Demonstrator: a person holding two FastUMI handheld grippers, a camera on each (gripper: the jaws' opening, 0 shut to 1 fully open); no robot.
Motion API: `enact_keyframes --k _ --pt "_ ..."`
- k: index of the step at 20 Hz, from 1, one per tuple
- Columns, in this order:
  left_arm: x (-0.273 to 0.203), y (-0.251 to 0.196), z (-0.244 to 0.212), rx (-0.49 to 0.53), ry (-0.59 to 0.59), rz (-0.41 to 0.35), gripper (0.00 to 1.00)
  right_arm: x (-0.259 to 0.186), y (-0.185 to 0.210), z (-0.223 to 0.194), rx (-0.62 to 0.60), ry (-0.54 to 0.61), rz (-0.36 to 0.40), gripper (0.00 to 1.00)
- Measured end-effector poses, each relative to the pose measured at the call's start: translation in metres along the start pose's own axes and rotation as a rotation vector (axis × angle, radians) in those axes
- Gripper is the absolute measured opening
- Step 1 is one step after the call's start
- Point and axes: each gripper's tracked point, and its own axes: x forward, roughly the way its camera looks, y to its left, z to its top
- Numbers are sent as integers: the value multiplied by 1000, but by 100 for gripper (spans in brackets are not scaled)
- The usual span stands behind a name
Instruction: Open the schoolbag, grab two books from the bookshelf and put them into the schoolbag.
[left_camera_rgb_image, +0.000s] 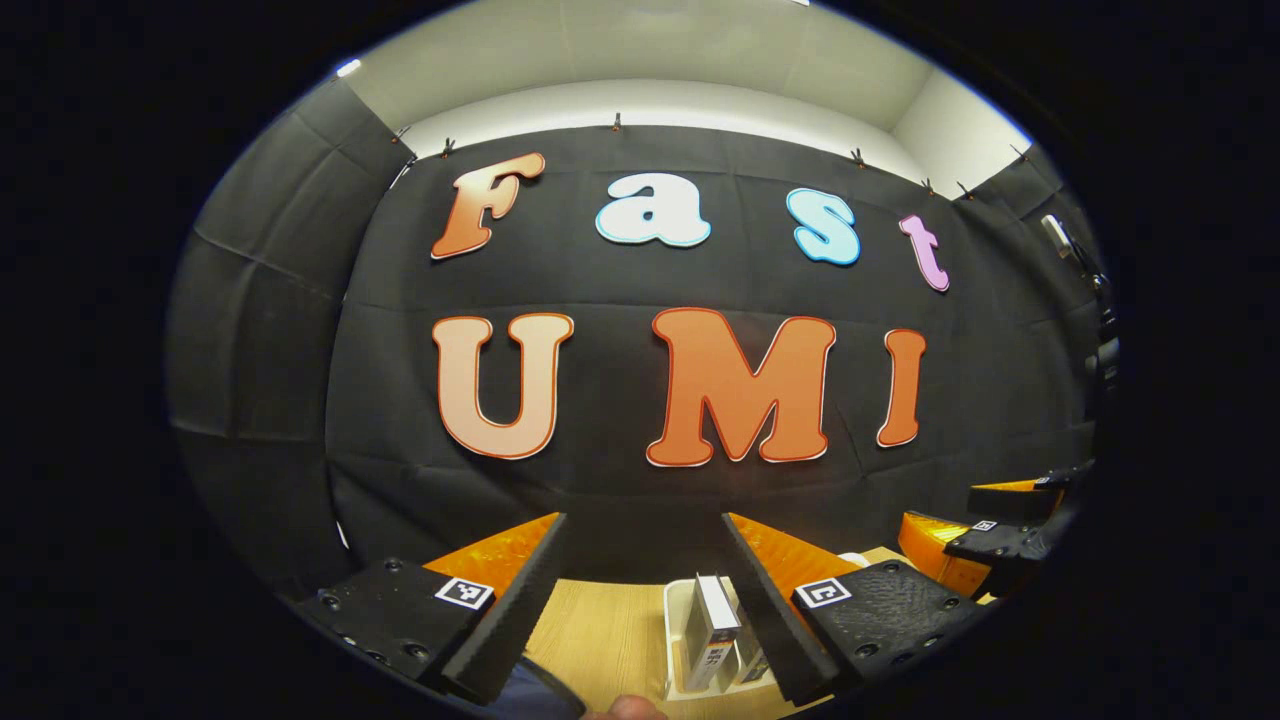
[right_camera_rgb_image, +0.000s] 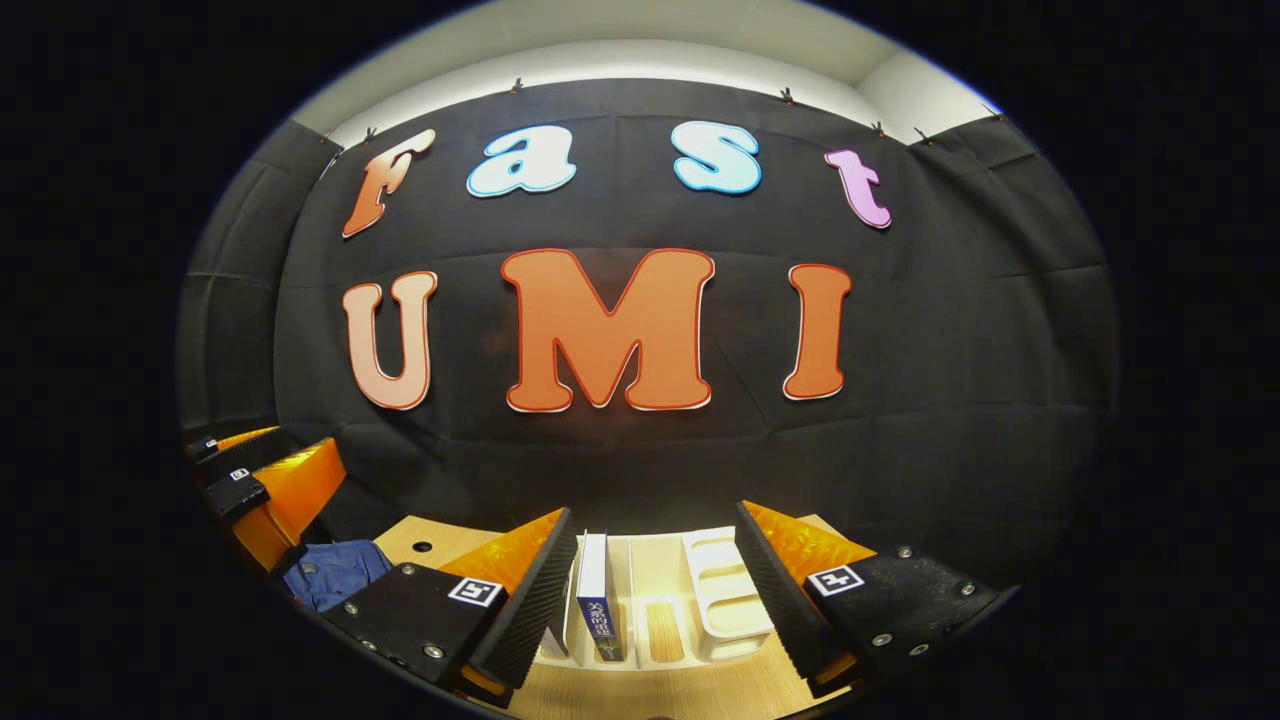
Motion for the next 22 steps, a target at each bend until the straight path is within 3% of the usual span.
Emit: enact_keyframes --k 3,13,22 --pt "-1 10 6 11 -24 34 94 3 1 -1 1 5 6 94" --pt "1 13 -5 -11 1 29 93 12 3 -10 -7 28 10 95" --pt "-2 47 -30 -1 55 58 94 19 3 -22 -20 45 8 95"
